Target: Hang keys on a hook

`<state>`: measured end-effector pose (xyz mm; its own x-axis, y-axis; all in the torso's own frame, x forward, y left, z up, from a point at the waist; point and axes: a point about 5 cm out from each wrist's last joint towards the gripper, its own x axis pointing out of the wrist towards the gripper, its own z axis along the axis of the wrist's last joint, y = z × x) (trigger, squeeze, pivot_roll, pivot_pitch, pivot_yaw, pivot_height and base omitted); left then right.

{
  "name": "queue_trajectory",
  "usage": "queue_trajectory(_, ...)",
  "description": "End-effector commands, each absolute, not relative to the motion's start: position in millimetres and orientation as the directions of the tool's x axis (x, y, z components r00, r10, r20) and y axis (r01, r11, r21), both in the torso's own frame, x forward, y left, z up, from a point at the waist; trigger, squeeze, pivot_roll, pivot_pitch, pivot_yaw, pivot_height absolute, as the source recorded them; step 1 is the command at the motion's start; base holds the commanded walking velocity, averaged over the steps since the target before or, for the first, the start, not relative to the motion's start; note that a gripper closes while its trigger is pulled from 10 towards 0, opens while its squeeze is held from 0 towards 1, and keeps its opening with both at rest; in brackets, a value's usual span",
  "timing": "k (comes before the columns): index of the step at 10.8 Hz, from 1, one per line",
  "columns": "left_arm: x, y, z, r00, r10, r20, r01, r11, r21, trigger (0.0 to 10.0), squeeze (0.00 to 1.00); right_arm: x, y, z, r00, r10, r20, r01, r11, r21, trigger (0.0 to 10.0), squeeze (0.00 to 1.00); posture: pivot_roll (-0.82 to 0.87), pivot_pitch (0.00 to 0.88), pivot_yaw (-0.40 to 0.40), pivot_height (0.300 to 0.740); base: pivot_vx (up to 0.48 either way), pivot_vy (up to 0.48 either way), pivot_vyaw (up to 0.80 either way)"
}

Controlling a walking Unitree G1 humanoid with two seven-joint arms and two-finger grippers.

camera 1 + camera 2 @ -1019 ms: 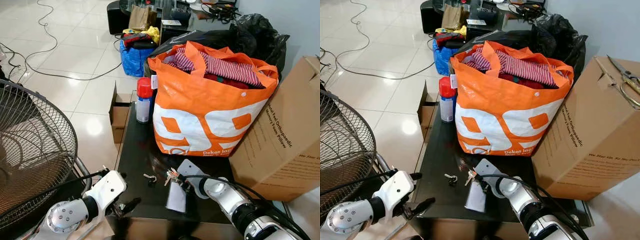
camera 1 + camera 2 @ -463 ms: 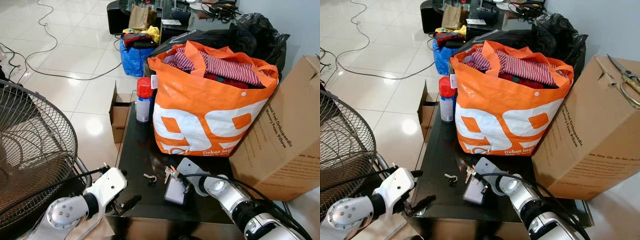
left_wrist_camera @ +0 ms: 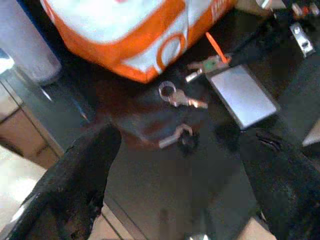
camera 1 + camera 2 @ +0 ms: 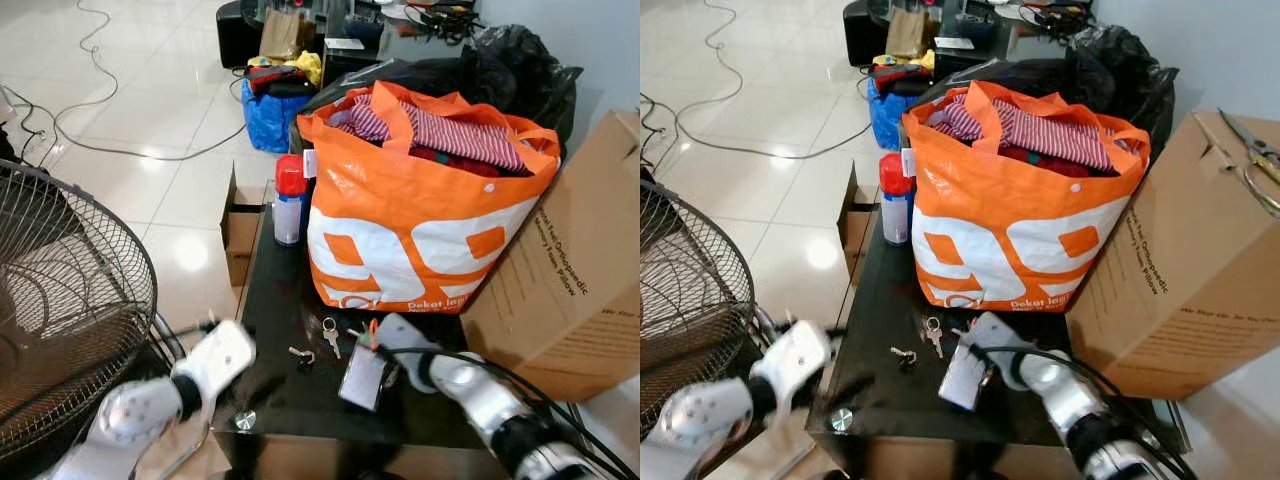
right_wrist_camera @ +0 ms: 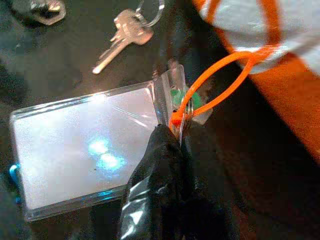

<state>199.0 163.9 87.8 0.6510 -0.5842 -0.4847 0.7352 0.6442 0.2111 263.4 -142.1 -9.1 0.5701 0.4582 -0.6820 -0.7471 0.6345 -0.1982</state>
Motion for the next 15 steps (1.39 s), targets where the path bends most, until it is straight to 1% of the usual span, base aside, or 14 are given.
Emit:
queue_trajectory(1, 202, 165, 88, 0.667, -0.574, -0.475, 0.720, 0.659, 0.215, 10.0, 0.00, 266, -148, -5, 0.585, 0.458, -0.669, -0.731, 0.655, -0.191, 0.0, 0.00, 0.02, 0.000, -0.060, 0.740, 0.000, 0.000, 0.00)
queue_trajectory(2, 211, 161, 92, 0.717, -0.559, -0.416, 0.676, 0.704, 0.219, 10.0, 0.00, 264, -154, 6, 0.635, 0.471, -0.612, -0.686, 0.709, -0.166, 0.0, 0.00, 0.02, 0.000, -0.048, 0.740, 0.000, 0.000, 0.00)
queue_trajectory(3, 218, 159, 100, 0.783, -0.523, -0.335, 0.605, 0.765, 0.221, 10.0, 0.00, 264, -162, 24, 0.720, 0.464, -0.516, -0.608, 0.780, -0.146, 0.0, 0.00, 0.01, 0.000, -0.042, 0.740, 0.000, 0.000, 0.00)
queue_trajectory(4, 223, 160, 103, 0.832, -0.466, -0.302, 0.538, 0.809, 0.236, 10.0, 0.00, 263, -166, 36, 0.770, 0.450, -0.452, -0.559, 0.818, -0.138, 0.0, 0.00, 0.01, 0.000, -0.042, 0.740, 0.000, 0.000, 0.00)
queue_trajectory(5, 231, 159, 114, 0.887, -0.406, -0.220, 0.453, 0.855, 0.252, 10.0, 0.00, 256, -172, 61, 0.836, 0.430, -0.341, -0.496, 0.858, -0.132, 0.0, 0.00, 0.00, 0.000, -0.038, 0.740, 0.000, 0.000, 0.00)
queue_trajectory(6, 233, 155, 120, 0.908, -0.381, -0.177, 0.417, 0.866, 0.275, 10.0, 0.00, 246, -175, 78, 0.868, 0.407, -0.283, -0.452, 0.885, -0.114, 5.8, 0.00, -0.01, 0.000, -0.035, 0.740, 0.000, 0.000, 0.00)
queue_trajectory(7, 235, 153, 123, 0.926, -0.348, -0.144, 0.375, 0.892, 0.253, 10.0, 0.00, 242, -176, 91, 0.901, 0.362, -0.240, -0.394, 0.913, -0.101, 10.0, 0.00, -0.01, 0.000, -0.039, 0.740, 0.000, 0.000, 0.00)
queue_trajectory(8, 235, 152, 125, 0.939, -0.321, -0.127, 0.342, 0.910, 0.233, 10.0, 0.00, 240, -177, 101, 0.926, 0.313, -0.211, -0.337, 0.937, -0.087, 10.0, 0.00, -0.02, 0.000, -0.041, 0.740, 0.000, 0.000, 0.00)
queue_trajectory(10, 236, 150, 125, 0.942, -0.313, -0.121, 0.333, 0.914, 0.230, 10.0, 0.00, 247, -177, 112, 0.966, 0.195, -0.172, -0.220, 0.965, -0.140, 10.0, 0.00, -0.02, 0.000, -0.043, 0.740, 0.000, 0.000, 0.00)
queue_trajectory(11, 237, 149, 126, 0.943, -0.313, -0.116, 0.332, 0.916, 0.227, 10.0, 0.00, 249, -176, 115, 0.975, 0.175, -0.135, -0.195, 0.968, -0.160, 10.0, 0.00, -0.02, 0.000, -0.043, 0.740, 0.000, 0.000, 0.00)
queue_trajectory(12, 239, 147, 127, 0.942, -0.317, -0.113, 0.335, 0.915, 0.225, 10.0, 0.00, 250, -170, 118, 0.969, 0.208, -0.130, -0.214, 0.976, -0.029, 10.0, 0.00, -0.02, 0.000, -0.044, 0.740, 0.000, 0.000, 0.00)
queue_trajectory(13, 239, 146, 125, 0.939, -0.323, -0.117, 0.342, 0.912, 0.226, 10.0, 0.00, 253, -173, 120, 0.982, 0.156, -0.109, -0.162, 0.985, -0.052, 10.0, 0.00, -0.02, 0.000, -0.044, 0.740, 0.000, 0.000, 0.00)
queue_trajectory(14, 240, 145, 124, 0.939, -0.324, -0.119, 0.343, 0.912, 0.226, 10.0, 0.00, 257, -178, 123, 0.995, 0.074, -0.067, -0.080, 0.992, -0.098, 10.0, 0.00, -0.02, 0.000, -0.044, 0.740, 0.000, 0.000, 0.00)
queue_trajectory(15, 240, 143, 124, 0.937, -0.330, -0.117, 0.349, 0.909, 0.226, 10.0, 0.00, 258, -178, 115, 0.985, 0.089, -0.148, -0.096, 0.994, -0.047, 10.0, 0.00, -0.02, 0.000, -0.043, 0.740, 0.000, 0.000, 0.00)
